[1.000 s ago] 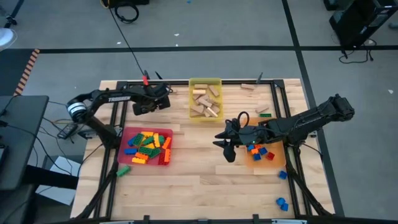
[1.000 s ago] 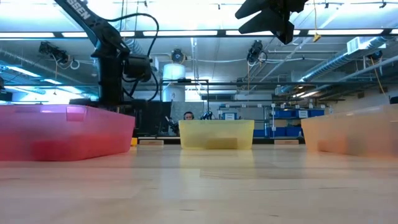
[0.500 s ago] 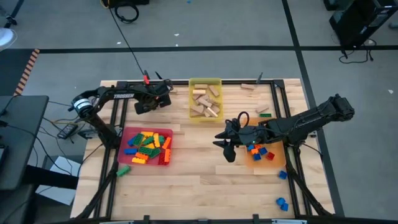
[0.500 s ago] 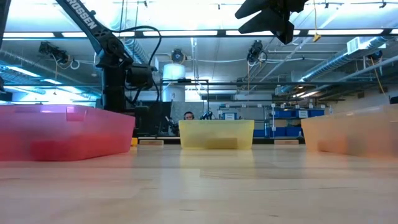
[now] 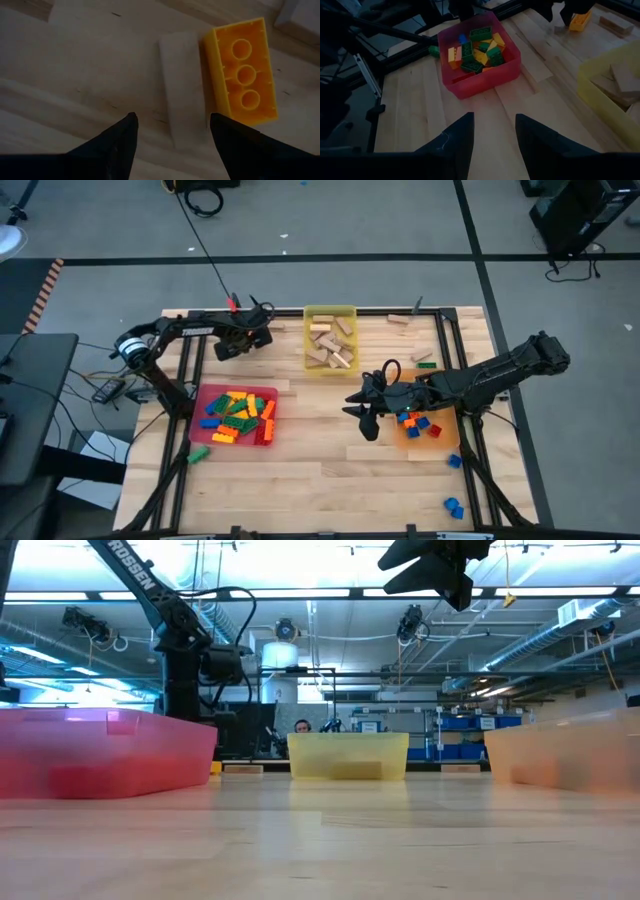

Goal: Sort blocks by size
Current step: Put the wooden block into the yellow bin

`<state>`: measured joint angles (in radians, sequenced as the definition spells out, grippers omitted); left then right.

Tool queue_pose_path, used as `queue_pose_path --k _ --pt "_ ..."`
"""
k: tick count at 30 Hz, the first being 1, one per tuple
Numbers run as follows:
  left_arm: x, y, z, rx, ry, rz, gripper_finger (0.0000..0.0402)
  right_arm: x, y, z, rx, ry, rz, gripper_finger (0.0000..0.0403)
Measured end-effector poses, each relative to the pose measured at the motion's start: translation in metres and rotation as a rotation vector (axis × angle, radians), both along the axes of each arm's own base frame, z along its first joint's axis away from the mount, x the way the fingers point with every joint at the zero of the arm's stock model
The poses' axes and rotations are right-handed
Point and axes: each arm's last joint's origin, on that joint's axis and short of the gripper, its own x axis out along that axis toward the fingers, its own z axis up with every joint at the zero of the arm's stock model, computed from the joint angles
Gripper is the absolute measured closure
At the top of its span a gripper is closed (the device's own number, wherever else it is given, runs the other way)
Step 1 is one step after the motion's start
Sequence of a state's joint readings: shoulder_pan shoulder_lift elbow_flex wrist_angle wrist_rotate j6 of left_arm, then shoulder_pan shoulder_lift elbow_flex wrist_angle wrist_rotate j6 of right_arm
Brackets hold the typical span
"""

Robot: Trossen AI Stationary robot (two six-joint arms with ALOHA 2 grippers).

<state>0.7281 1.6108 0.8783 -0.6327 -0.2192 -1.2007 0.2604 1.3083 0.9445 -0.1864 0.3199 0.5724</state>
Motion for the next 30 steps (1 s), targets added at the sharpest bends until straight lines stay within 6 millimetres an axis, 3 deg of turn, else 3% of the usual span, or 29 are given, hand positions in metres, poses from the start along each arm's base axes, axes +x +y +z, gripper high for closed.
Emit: queue_pose_path --k 10,23,30 --pt "0.006 0.002 -0.02 -0.081 0.022 -0.011 0.0182 0.0 0.0 0.0 0.0 0.0 0.0 0.0244" --pt "0.007 0.005 -0.021 -0.059 0.038 -0.072 0.0227 0.0 0.0 0.0 -0.004 -0.001 -0.008 0.0244" --pt "0.012 0.009 -0.012 -0.077 0.037 -0.112 0.0253 0.0 0.0 0.0 -0.006 0.0 -0.01 0.0244"
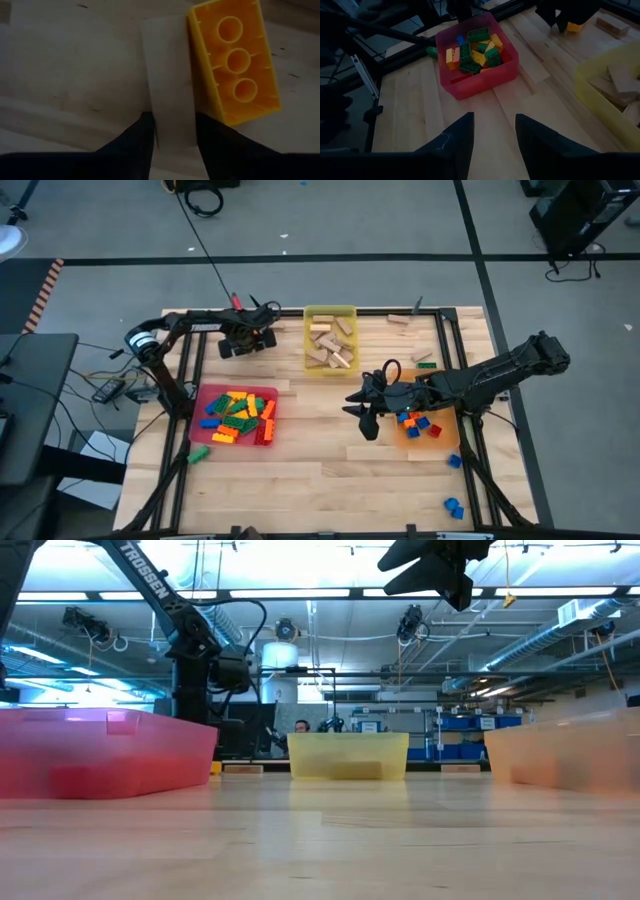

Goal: Sort blocks by size
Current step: Put the wooden block into the yellow bin

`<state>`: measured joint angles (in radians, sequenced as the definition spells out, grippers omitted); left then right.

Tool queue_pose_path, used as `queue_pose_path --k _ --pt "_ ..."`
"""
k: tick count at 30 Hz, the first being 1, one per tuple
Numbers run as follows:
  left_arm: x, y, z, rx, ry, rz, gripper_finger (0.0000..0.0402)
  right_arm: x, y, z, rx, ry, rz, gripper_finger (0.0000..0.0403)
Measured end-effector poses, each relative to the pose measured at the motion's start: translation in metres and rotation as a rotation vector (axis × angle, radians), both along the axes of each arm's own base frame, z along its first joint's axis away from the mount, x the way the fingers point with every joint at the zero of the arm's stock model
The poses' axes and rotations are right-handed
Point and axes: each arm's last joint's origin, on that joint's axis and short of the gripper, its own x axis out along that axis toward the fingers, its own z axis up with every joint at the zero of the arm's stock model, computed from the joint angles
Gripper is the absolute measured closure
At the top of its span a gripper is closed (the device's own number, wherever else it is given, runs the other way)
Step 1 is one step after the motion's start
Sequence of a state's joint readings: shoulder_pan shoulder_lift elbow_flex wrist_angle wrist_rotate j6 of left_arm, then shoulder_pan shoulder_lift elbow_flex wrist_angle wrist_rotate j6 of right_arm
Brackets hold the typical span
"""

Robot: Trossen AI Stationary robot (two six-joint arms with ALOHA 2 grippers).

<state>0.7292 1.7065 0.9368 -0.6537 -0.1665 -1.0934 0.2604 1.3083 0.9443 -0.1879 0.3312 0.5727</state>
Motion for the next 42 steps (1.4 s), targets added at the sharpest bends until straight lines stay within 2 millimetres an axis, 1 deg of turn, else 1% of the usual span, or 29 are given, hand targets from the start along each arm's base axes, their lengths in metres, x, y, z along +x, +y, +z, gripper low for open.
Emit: queue_pose_path --k 3,7,12,15,19,25,27,31,36,39,42 --pt "0.003 -0.001 0.004 -0.012 0.012 -0.023 0.0266 0.0 0.001 0.0 0.0 0.0 0.003 0.0244" --pt "0.006 -0.006 0.005 -0.033 0.03 -0.045 0.0279 -0.001 0.004 0.0 0.0 0.001 0.016 0.0244" --pt "0.007 -0.019 0.006 -0.073 0.088 -0.082 0.028 -0.003 0.01 0.0 -0.001 0.002 0.037 0.0244" --pt "0.007 -0.03 0.011 -0.072 0.148 -0.111 0.028 -0.003 0.013 0.0 0.0 0.002 0.047 0.0244" --pt "0.006 -0.043 0.027 -0.019 0.168 -0.148 0.028 -0.005 0.018 0.0 0.0 0.002 0.064 0.0244" --pt "0.008 -0.063 0.058 0.077 0.061 -0.211 0.028 -0.007 0.023 0.0 0.006 0.002 0.081 0.0244" --pt "0.013 -0.07 0.066 0.109 0.002 -0.242 0.028 -0.007 0.025 0.0 0.006 0.001 0.086 0.0244" --pt "0.031 -0.083 0.08 0.159 -0.13 -0.327 0.028 -0.007 0.025 0.0 0.011 0.0 0.086 0.0244" --pt "0.07 -0.091 0.101 0.285 -0.314 -0.463 0.028 -0.007 0.025 0.0 0.033 -0.008 0.045 0.0244" --pt "0.095 -0.087 0.116 0.344 -0.366 -0.537 0.028 -0.007 0.024 0.0 0.031 -0.015 0.02 0.0244" --pt "0.118 -0.077 0.128 0.378 -0.344 -0.615 0.028 -0.007 0.024 0.001 0.041 -0.028 -0.014 0.0244"
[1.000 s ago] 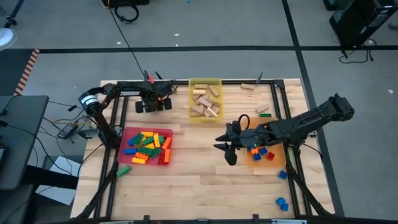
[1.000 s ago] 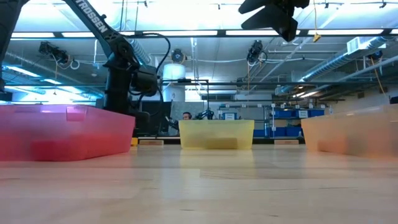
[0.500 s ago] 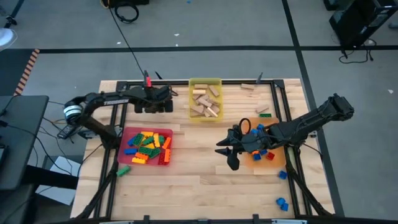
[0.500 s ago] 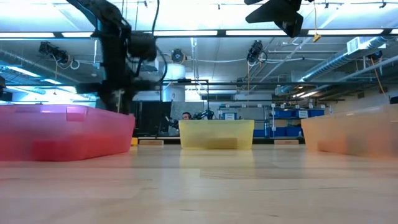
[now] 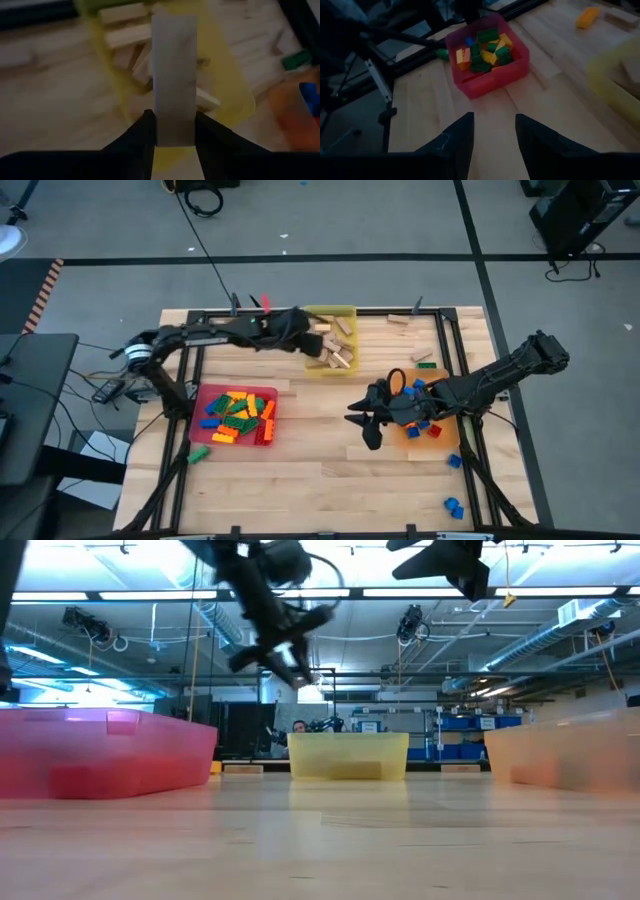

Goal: Sort blocks by size
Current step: Put the wooden block into the yellow bin, then put the 1 stud blue game piece into the orange bin

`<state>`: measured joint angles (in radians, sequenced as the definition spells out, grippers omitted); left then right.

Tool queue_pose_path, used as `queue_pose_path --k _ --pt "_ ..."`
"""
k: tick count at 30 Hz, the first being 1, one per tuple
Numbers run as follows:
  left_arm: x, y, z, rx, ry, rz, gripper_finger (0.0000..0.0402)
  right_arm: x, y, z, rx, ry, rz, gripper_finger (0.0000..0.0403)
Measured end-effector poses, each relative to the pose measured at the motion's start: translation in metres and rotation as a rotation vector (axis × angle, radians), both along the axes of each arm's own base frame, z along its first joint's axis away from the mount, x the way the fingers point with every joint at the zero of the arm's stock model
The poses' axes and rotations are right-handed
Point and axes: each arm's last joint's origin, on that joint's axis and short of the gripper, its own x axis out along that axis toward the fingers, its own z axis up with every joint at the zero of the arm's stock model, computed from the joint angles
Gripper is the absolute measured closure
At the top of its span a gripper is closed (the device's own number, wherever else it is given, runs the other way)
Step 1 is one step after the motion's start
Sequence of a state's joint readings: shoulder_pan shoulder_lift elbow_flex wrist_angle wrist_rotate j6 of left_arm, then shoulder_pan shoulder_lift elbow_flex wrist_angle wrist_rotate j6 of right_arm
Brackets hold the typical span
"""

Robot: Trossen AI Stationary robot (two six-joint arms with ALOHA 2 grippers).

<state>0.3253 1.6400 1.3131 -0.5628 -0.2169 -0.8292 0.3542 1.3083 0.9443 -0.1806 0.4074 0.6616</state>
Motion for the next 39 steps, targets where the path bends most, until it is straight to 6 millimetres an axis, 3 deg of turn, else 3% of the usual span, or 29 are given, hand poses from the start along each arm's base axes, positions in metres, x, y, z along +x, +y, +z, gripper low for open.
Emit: queue_pose_path --k 6,10,19,24,33,39 --pt "0.044 0.031 -0.001 0.023 0.099 -0.095 0.028 0.0 -0.001 0.0 0.034 -0.018 -0.07 0.0244" --pt "0.063 0.044 -0.017 -0.035 0.177 -0.159 0.0276 0.0 -0.001 0.0 0.077 -0.023 -0.095 0.0244" --pt "0.074 0.05 -0.051 -0.057 0.314 -0.258 0.0236 0.0 -0.002 0.001 0.104 -0.037 -0.138 0.0244" --pt "0.073 0.052 -0.044 -0.001 0.341 -0.359 0.022 0.0 -0.002 0.0 0.117 -0.034 -0.147 0.0244" --pt "0.076 0.053 -0.009 0.083 0.354 -0.47 0.0218 0.0 -0.003 0.001 0.086 -0.035 -0.13 0.0244" --pt "0.072 0.037 0.012 0.109 0.438 -0.604 0.0218 -0.001 -0.003 -0.001 0.066 -0.017 -0.122 0.0244"
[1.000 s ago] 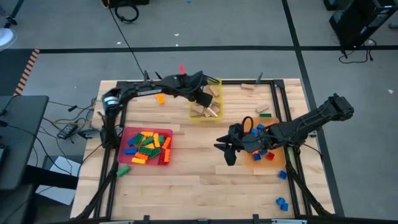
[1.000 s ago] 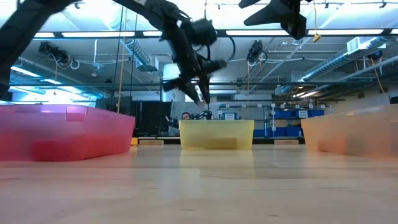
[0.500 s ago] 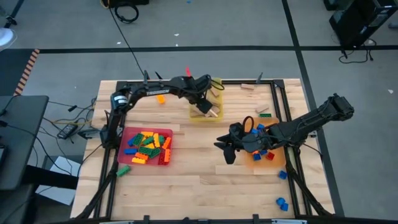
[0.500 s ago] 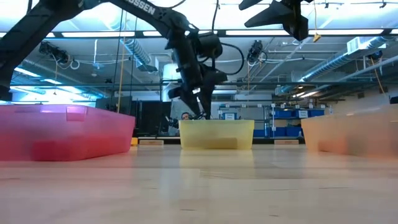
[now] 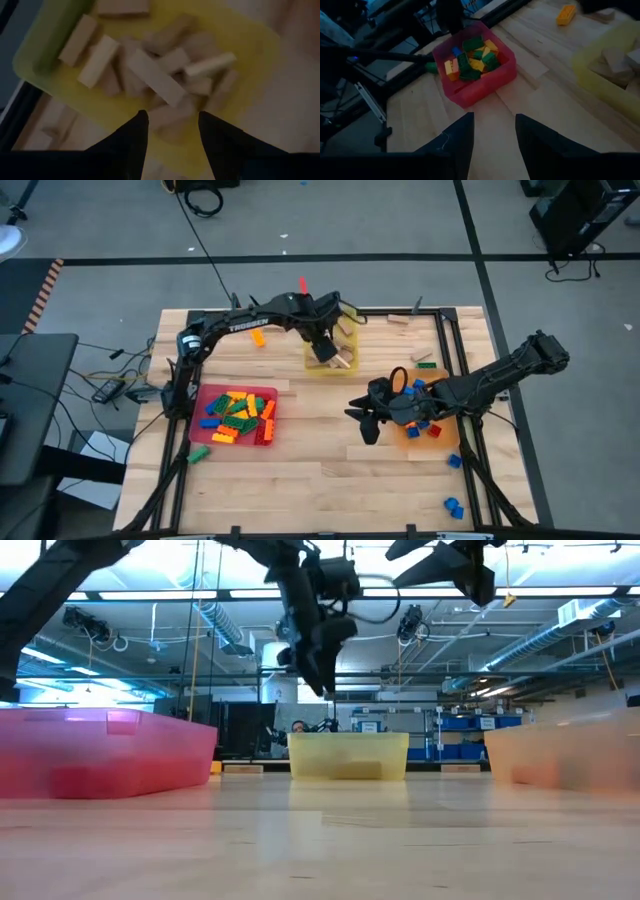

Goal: Sort blocks by size
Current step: Put the 1 stud blue game piece into the orange bin

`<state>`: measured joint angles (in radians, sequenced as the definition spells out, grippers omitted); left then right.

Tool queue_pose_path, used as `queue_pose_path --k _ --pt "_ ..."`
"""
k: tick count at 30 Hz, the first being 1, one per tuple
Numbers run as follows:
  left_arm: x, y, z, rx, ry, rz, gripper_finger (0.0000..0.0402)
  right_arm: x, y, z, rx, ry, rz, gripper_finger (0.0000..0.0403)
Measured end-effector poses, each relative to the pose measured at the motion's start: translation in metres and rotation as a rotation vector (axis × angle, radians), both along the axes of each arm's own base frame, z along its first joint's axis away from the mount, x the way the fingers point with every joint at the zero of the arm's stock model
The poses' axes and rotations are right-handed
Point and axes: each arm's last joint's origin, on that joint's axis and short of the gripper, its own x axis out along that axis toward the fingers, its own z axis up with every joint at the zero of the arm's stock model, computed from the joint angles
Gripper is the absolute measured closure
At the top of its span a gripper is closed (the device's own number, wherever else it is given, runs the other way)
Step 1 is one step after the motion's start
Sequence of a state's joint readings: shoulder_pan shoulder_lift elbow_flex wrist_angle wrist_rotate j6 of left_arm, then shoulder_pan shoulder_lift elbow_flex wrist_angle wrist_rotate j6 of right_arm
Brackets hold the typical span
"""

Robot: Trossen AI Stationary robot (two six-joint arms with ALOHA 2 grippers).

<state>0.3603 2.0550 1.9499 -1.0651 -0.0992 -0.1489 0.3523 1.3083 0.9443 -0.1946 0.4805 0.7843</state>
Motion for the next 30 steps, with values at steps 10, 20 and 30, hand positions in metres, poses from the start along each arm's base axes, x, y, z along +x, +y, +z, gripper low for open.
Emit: queue_pose_path --k 10,20,30 --pt "-0.024 -0.099 0.031 0.198 -0.156 -0.104 0.0218 -0.009 0.009 -0.01 0.066 0.129 0.104 0.0219" --pt "-0.108 -0.178 0.011 0.036 -0.46 -0.084 0.0218 -0.043 0.028 -0.022 0.313 0.571 0.231 0.0178" --pt "-0.124 -0.223 -0.033 -0.216 -0.696 -0.004 0.0218 -0.092 0.061 -0.043 0.535 0.915 0.03 0.0172"
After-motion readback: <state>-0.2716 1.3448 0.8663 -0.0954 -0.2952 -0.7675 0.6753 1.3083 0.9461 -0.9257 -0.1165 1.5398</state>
